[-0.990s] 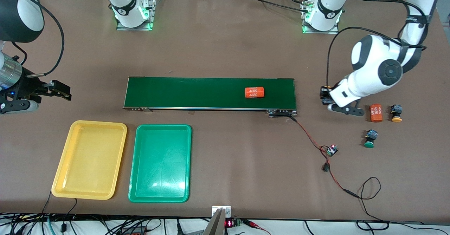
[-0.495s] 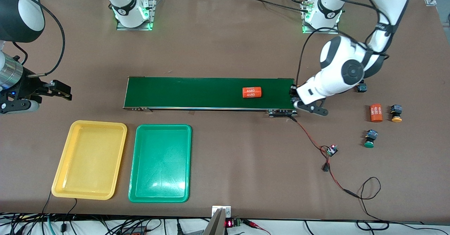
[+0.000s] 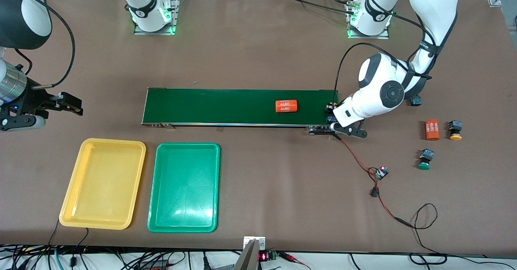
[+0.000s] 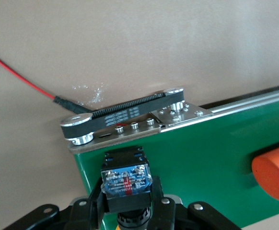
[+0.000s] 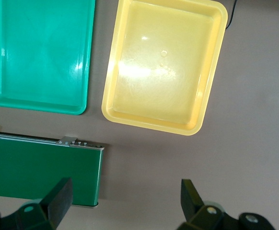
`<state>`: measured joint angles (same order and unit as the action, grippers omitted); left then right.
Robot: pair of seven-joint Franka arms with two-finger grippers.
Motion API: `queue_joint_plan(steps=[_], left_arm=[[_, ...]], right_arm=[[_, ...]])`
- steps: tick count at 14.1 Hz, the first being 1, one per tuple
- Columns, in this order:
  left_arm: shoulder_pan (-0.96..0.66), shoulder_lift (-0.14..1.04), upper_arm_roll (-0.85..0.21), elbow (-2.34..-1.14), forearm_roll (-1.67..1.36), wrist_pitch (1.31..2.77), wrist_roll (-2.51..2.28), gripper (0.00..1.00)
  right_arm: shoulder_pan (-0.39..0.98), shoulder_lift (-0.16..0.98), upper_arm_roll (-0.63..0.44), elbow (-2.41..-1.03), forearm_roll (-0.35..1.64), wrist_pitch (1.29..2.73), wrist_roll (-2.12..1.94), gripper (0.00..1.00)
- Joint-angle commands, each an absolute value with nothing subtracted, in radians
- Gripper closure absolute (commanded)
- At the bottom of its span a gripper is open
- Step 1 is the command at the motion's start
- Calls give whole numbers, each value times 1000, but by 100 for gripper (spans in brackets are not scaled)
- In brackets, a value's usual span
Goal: Sort buttons by color to trays
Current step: 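Carry the yellow-capped button onto the conveyor and release it, then return the left gripper over the green-capped button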
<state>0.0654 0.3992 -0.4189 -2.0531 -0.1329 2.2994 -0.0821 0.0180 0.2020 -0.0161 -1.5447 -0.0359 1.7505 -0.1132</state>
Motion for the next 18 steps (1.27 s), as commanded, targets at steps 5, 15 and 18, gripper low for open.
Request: queue_joint_plan(steps=[5,15,18], left_arm=[[49,368,-413,-2066,-141,2289,-118,100],[51,316,-416,-2137,-138,2287,-114,0],[52,226,-416,-2115,-140,2264,-121,0]], right_arm=[[14,206,-14,-1540,-38,1753,-107,0],[15,207,-15,-1540,-38,1766,-107,0],[14,209,-14,-1540,-37,1773,-107,0]])
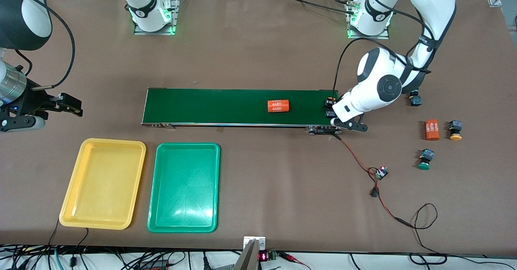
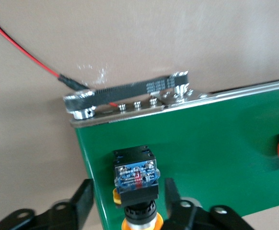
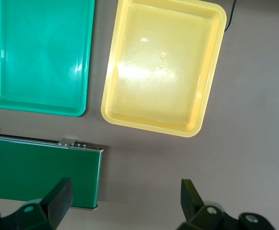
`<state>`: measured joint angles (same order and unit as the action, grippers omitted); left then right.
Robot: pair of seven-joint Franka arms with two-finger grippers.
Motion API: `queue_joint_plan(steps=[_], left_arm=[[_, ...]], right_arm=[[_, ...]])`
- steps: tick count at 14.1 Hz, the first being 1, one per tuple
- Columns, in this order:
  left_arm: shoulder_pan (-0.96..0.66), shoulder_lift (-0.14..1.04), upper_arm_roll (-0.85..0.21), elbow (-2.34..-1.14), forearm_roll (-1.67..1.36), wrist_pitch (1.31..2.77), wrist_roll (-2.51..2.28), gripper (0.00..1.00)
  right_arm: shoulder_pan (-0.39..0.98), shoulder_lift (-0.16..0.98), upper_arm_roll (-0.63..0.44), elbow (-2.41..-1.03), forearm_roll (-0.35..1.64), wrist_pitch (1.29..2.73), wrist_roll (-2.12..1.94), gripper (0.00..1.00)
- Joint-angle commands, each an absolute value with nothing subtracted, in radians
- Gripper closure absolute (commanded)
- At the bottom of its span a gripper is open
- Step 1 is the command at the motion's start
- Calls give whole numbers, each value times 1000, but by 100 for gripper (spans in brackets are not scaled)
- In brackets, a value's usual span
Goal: Sort buttons by color to trays
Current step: 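Return the left gripper over the green-capped button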
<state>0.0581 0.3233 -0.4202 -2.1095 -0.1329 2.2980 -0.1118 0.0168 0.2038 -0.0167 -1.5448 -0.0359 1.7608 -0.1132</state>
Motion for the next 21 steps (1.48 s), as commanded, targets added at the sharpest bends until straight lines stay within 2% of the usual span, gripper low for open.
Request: queue_joint_plan(steps=[1,3,6,12,18,21], left_arm=[[61,203,-414,-2091,-140,2217,-124,0],[160,190,-413,-2051,-129,2133,-124,0],[351,218,-413,-2057,-54,2125,-110,0],[569,239,-413,-2089,-12,2098,-78,0],[704,342,-413,-2092,173,2146,12,0],[736,359,-413,-2146,175,2196,54,0]], right_arm=[[15,209,-14,-1540,-34,1773,-107,0],[18,209,-14,-1540,-29,1773,-104,0],[21,207,-14,-1540,-28,1772,-98,0],[18,195,-15,-1540,-34,1764,-133,0],[15,176,-18,-1540,-28,1741,-133,0],[15,144,-18,-1540,-23,1668,-130,0]])
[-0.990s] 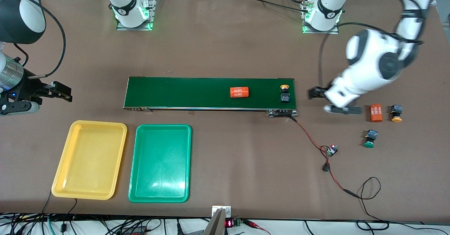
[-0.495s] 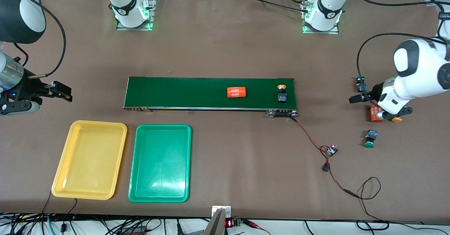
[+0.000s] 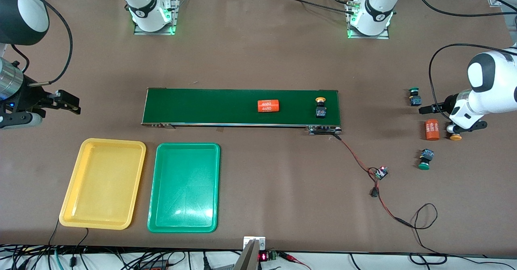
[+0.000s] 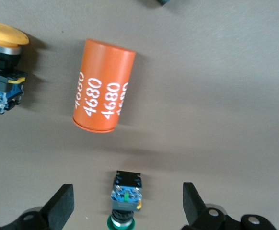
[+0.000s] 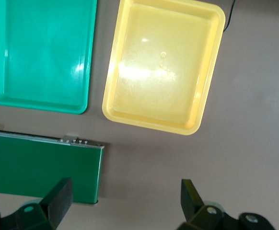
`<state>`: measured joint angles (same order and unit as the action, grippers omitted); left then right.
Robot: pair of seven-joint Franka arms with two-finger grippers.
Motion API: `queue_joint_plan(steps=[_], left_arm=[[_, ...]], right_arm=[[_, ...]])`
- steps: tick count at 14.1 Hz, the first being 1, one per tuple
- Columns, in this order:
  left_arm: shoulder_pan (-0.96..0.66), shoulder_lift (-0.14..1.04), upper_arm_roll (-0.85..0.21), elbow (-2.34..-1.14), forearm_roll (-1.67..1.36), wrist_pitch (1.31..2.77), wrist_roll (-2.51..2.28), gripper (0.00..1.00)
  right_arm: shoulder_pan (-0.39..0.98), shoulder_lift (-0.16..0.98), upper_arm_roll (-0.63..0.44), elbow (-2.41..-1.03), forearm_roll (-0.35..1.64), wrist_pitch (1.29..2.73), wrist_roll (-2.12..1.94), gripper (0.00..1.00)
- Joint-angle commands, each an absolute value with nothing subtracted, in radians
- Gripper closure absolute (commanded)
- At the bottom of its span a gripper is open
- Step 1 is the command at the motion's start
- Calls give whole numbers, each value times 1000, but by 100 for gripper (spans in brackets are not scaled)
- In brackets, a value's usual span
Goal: Sort buttons by color to trays
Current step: 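Return the left gripper over the green-capped button, then grasp the green button with the left gripper while the right gripper approaches the belt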
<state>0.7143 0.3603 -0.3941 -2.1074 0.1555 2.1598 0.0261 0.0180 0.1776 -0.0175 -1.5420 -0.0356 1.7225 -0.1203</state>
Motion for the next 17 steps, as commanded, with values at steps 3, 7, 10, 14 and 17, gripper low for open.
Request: queue_joint_plan(steps=[3,7,10,14,17], left_arm=[[736,341,-413,-2235,173,2279,141,0],[762,337,-411,-2275,173,2312,294,0],[776,334,-407,-2289,173,2313,311,0],[779,319,-407,-2368,173,2396,302,0],[784,314,-407,-2413,173,2447,301,0]], right_arm=[[14,88,-26,-1548,11,1594,-132,0],[15,37,-25,-1555,18,1465,-129,0],[21,-111,-17,-1719,25,1479,-118,0],[29,-262,-5,-1923,26,1615,-107,0],[32,-366,2,-2098,63,1788,-94,0]])
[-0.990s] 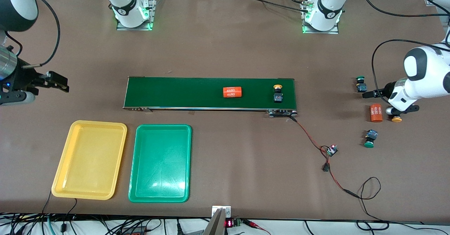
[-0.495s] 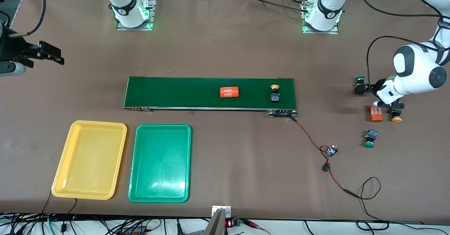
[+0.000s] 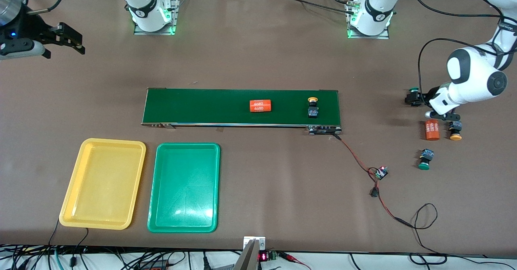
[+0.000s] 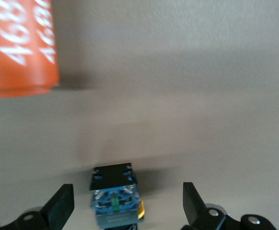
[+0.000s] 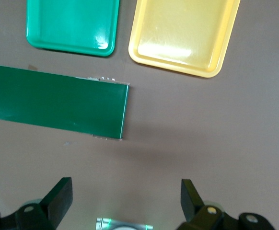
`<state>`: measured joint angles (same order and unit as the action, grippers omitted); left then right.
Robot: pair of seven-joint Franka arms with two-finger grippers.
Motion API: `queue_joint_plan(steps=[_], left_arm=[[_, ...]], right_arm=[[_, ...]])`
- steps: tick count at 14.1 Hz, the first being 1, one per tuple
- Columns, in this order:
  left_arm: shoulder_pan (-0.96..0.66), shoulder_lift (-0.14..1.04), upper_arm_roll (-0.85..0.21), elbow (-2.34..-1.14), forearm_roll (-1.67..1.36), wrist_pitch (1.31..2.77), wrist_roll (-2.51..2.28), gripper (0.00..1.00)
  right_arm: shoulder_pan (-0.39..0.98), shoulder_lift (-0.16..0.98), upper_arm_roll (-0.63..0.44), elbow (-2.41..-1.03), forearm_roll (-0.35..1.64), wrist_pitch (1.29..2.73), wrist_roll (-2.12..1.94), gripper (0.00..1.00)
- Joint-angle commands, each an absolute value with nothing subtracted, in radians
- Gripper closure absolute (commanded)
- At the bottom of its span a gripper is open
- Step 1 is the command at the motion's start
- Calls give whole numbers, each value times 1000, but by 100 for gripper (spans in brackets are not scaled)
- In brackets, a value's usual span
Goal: Sort buttons by color to trays
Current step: 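Grasp the green button with the left gripper while the right gripper approaches the belt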
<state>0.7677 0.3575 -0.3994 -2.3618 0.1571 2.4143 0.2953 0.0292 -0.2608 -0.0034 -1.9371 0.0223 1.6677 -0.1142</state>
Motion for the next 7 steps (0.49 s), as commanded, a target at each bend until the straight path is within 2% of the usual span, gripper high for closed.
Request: queue_joint_plan(steps=[1,2,3,4,5,6,7], left_arm=[[788,316,-407,-2414,173,2451,301,0],[793,318,-407,-2413,173,2453,308,1],[796,319,-403,-2413,176,2459,322,7],[808,321,-403,-2413,179,2459,356,24],[816,319,-402,-2411,179,2462,386,56],[816,315,-402,-2411,178,2464,388,79],[816,313,-402,-2410,179,2464,388,90]], right_arm=[[44,-403,2,-2171,99,1854,-83,0],[63,-434,3,-2234,110,1918,-54,0],[87,-449,3,-2278,110,1966,-16,0],[106,-448,9,-2289,112,1980,17,0],[110,-445,23,-2292,112,1983,40,0],[112,-442,31,-2296,112,1983,54,0],[127,-436,32,-2298,113,1988,57,0]])
